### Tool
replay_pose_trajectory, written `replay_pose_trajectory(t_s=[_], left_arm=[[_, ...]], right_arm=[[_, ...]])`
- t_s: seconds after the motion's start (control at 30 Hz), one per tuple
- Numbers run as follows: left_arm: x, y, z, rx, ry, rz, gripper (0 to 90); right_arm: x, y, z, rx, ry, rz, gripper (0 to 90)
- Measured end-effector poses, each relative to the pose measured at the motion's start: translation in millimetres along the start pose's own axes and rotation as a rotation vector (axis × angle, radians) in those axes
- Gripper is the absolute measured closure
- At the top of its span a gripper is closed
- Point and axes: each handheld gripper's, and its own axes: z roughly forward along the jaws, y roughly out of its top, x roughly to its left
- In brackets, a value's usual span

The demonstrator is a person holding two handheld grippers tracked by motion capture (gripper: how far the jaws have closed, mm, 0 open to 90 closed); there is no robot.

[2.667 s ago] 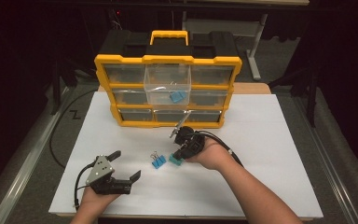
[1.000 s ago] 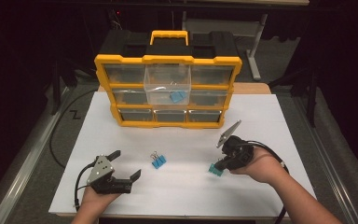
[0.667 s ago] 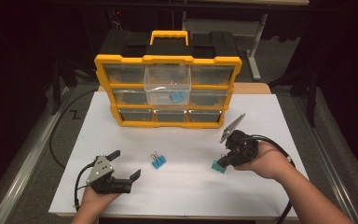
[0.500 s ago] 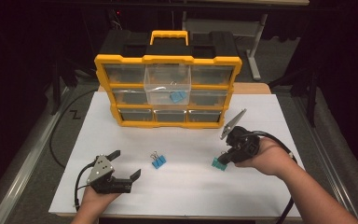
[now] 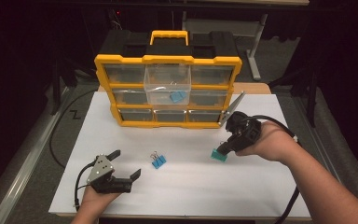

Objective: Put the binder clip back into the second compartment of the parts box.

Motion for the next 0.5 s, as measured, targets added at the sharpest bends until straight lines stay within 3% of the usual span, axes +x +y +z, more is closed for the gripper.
replay_pose_trajectory(t_s=[0.5], left_arm=[[0.0,0.4,-1.2,-0.009,-0.004,-0.002,0.3]], right_arm=[[7.3,32.2,-52.1,0.005,-0.026,-0.029,90.0]])
